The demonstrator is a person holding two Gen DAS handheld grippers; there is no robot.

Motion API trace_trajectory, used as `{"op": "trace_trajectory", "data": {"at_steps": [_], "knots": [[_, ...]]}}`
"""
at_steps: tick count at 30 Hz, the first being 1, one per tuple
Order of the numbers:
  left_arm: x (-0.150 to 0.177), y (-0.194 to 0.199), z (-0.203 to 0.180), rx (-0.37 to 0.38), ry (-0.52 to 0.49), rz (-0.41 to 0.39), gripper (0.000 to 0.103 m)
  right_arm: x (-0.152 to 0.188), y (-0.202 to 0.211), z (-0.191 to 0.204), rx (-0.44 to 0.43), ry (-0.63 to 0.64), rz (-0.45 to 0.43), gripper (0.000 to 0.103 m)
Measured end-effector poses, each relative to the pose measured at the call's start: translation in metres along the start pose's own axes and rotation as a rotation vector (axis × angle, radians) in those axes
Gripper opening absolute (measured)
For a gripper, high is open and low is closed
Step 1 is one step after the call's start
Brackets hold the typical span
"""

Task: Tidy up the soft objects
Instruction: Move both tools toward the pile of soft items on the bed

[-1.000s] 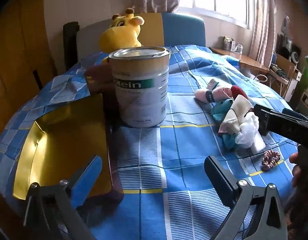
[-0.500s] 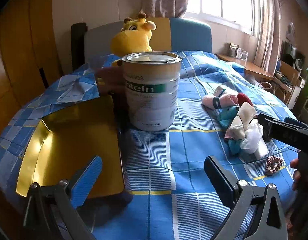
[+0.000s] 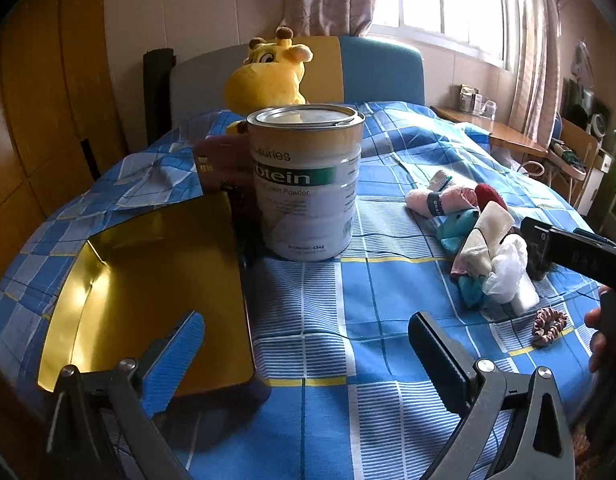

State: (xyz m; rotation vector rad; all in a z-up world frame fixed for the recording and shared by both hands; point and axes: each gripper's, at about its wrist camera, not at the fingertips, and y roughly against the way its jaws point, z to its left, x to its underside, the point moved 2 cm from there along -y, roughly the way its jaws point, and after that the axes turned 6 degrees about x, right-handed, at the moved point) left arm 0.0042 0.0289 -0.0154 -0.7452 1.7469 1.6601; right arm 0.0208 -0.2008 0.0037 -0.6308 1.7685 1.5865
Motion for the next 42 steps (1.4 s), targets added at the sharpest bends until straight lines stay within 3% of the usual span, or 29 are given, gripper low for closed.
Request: {"op": "trace_trajectory", "data": {"at_steps": [42], "knots": [[0.006,-0.006,-0.018,0.08,-0.06,0.053,0.103,-0.003,-0.001,-0.039,-0.001,-0.207,0.015,0.103]]}}
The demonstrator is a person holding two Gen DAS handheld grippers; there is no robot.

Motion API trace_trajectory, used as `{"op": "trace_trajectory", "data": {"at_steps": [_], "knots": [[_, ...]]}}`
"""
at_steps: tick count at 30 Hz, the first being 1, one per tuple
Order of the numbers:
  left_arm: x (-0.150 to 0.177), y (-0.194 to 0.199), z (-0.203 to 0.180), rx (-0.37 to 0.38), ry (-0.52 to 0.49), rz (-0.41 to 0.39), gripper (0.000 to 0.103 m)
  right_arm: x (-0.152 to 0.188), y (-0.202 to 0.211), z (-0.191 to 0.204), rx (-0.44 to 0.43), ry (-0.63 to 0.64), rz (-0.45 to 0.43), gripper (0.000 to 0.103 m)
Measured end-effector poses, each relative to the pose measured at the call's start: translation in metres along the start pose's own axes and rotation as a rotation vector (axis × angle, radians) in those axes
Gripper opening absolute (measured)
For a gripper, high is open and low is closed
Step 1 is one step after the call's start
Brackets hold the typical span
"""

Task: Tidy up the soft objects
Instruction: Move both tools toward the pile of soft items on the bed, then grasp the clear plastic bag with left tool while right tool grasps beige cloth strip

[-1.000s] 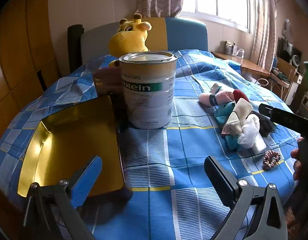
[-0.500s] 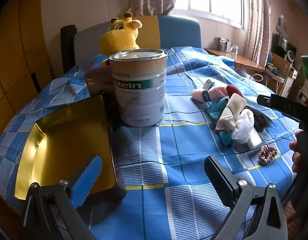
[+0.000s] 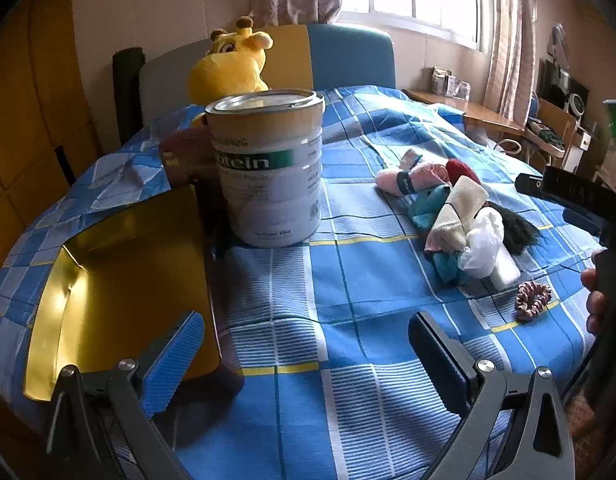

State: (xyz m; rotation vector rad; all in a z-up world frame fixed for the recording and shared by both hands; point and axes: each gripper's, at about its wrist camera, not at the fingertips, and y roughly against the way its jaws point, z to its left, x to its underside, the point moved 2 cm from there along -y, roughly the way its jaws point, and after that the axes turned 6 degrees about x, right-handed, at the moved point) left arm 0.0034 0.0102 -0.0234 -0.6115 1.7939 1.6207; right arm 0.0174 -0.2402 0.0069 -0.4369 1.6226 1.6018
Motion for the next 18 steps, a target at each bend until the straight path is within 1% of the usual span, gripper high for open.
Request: {"op": "trace_trajectory", "data": {"at_steps": [7,12,14,16,17,18], "knots": [[0.001,-0.004,-0.004,0.007,-0.016,0.012,0.103,-0.001,0.001,-0.005,-0.002,-0.023,-0.004,0.103],[-0.001,-0.009,-0.008,0.035,-0.02,0.028,0.103,-0.003,0.002,-0.011,-0.006,-0.056,-0.009,0.103],[-0.003,-0.014,-0.012,0.069,-0.027,0.055,0.103,-0.004,0.002,-0.015,-0.005,-0.075,-0.01,0.103],[-0.007,-0.02,-0.017,0.13,-0.024,0.082,0.103,-0.005,0.002,-0.019,-0.003,-0.094,-0.013,0.103],[-0.009,-0.024,-0.02,0.171,-0.021,0.097,0.103,-0.005,0.003,-0.023,-0.001,-0.108,-0.016,0.103],[-0.013,-0.032,-0.024,0.233,-0.014,0.127,0.103,-0.006,0.004,-0.027,0.007,-0.128,-0.023,0.103]]}}
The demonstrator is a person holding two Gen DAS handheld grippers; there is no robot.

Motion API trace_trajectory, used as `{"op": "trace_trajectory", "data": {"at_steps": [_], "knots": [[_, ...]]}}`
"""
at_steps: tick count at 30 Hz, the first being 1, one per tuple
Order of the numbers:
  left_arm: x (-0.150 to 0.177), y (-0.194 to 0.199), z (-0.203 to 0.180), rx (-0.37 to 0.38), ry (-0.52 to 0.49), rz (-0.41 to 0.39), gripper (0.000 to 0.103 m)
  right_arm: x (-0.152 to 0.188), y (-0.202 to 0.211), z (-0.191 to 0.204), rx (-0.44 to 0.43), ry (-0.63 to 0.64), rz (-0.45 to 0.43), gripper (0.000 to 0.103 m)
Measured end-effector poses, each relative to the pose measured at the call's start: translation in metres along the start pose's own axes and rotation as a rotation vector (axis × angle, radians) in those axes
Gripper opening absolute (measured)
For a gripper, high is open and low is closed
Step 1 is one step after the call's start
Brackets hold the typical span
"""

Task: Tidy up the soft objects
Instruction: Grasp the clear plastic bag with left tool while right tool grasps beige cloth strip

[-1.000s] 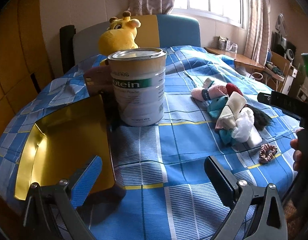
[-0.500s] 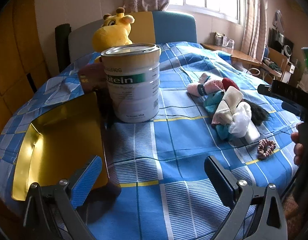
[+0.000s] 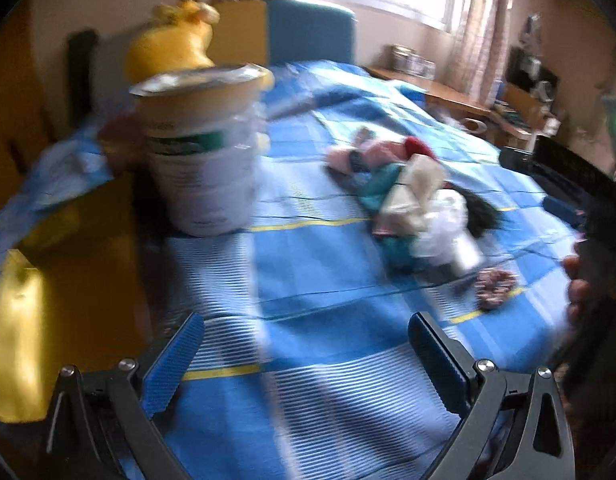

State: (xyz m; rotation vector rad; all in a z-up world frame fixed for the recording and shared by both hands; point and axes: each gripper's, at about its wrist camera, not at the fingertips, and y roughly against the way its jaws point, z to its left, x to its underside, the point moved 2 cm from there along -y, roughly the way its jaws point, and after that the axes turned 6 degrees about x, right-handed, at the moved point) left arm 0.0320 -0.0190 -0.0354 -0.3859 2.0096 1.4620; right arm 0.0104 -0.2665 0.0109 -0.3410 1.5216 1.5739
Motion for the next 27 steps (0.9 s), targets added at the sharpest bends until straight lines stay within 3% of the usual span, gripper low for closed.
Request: {"op": "trace_trajectory", "data": {"at_steps": [4,10,14,16,20,22,25,26,27], "knots": [[-0.016,-0.024,-0.008,0.15,0.036,0.044,0.103,-0.006,0.003,-0.027,0.03,-0.129,-0.011,0.103],[-0.039,-0.047,-0.033,0.235,-0.002,0.064,0.103,-0.004,-0.007,-0.063,0.016,-0.318,0.053,0.103],[-0.05,-0.056,-0.052,0.217,-0.075,0.006,0.103,-0.002,-0.012,-0.064,-0.001,-0.334,0.081,0.103],[-0.055,-0.066,-0.065,0.204,-0.125,0.031,0.103,-0.002,-0.012,-0.063,-0.008,-0.328,0.082,0.103],[-0.063,-0.077,-0.081,0.126,-0.196,0.0,0.099,-0.002,-0.014,-0.061,-0.02,-0.321,0.092,0.103],[-0.066,-0.089,-0.091,0.093,-0.242,-0.01,0.089,-0.001,-0.014,-0.061,-0.022,-0.32,0.091,0.103],[-0.068,-0.113,-0.1,0.09,-0.293,0.038,0.074,-0.001,-0.015,-0.061,-0.017,-0.321,0.095,0.103],[-0.068,-0.122,-0.101,0.095,-0.303,0.061,0.06,-0.001,-0.015,-0.061,-0.015,-0.322,0.098,0.103],[-0.067,-0.128,-0.101,0.11,-0.309,0.084,0.033,-0.001,-0.016,-0.061,-0.015,-0.324,0.099,0.103]]}}
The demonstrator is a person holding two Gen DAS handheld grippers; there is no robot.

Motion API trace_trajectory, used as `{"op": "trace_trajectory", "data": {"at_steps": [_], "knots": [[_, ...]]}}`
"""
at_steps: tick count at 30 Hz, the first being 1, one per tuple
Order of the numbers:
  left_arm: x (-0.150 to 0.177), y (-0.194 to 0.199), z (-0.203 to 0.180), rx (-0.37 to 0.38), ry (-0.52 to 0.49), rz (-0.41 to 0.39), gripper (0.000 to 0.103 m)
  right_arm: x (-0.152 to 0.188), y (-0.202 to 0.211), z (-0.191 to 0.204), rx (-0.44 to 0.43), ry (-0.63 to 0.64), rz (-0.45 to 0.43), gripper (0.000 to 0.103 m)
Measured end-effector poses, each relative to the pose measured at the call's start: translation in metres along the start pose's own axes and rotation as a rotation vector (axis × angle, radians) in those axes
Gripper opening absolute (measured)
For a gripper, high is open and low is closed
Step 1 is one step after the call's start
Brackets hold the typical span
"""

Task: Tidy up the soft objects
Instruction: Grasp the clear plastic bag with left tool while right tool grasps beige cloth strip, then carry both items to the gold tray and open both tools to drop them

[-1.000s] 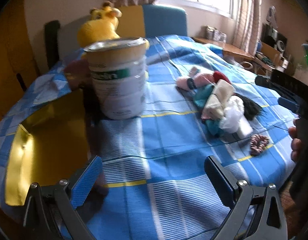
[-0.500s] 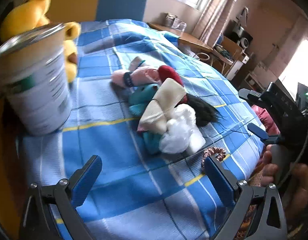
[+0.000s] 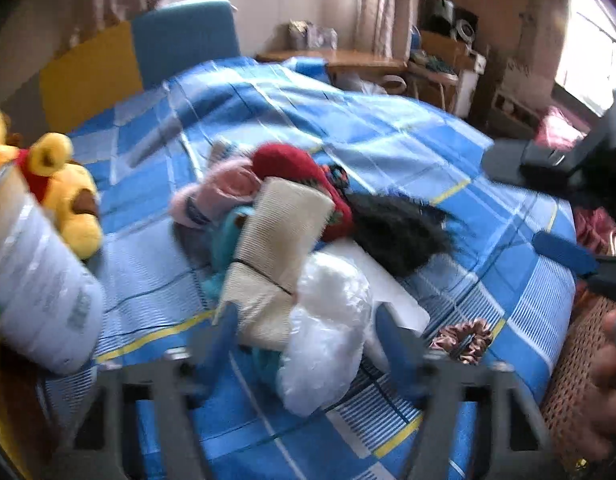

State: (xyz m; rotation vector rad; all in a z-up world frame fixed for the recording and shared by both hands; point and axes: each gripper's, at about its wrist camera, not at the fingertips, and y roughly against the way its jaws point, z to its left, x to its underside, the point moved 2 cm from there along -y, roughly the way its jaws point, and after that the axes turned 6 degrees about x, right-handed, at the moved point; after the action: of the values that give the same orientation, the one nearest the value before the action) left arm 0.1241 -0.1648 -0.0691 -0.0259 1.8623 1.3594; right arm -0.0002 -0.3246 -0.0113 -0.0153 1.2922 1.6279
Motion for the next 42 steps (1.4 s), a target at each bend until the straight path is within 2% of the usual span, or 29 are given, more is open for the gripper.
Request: {"op": "trace_trajectory", "data": {"at_steps": [3,8,16,22,27,28,29,30,33,38,41,42], "knots": [[0.006,0.008,0.007,0.076,0.049,-0.008,0.033,-0.001,-0.001,-0.002,0.003,-0.008,0.007,0.101],[0.032,0.049,0.026,0.111,0.11,-0.06,0.033,0.003,-0.01,-0.001,-0.01,-0.002,0.056,0.095],[0.099,0.098,0.053,0.065,0.178,-0.067,0.033,0.025,-0.03,0.034,-0.034,0.147,0.188,0.079],[0.128,0.114,0.065,0.055,0.236,-0.076,0.033,0.034,-0.054,0.071,-0.037,0.185,0.243,0.079],[0.135,0.133,0.068,0.054,0.243,-0.115,0.033,0.038,-0.085,0.096,-0.009,0.219,0.25,0.079],[0.136,0.137,0.069,0.05,0.245,-0.124,0.033,0.041,-0.093,0.1,-0.004,0.231,0.257,0.074],[0.138,0.141,0.07,0.049,0.25,-0.131,0.033,0.044,-0.1,0.104,0.007,0.258,0.261,0.064],[0.136,0.143,0.072,0.048,0.254,-0.136,0.033,0.047,-0.102,0.108,-0.013,0.284,0.254,0.043],[0.14,0.16,0.083,0.043,0.296,-0.166,0.033,0.055,-0.095,0.119,-0.017,0.397,0.207,0.031],[0.146,0.199,0.119,0.003,0.418,-0.242,0.033,0.059,-0.093,0.116,-0.029,0.427,0.215,0.03],[0.153,0.219,0.158,-0.088,0.523,-0.277,0.033,0.057,-0.096,0.114,-0.041,0.413,0.227,0.03],[0.158,0.224,0.176,-0.14,0.567,-0.283,0.033,0.057,-0.097,0.114,-0.041,0.414,0.23,0.03]]}}
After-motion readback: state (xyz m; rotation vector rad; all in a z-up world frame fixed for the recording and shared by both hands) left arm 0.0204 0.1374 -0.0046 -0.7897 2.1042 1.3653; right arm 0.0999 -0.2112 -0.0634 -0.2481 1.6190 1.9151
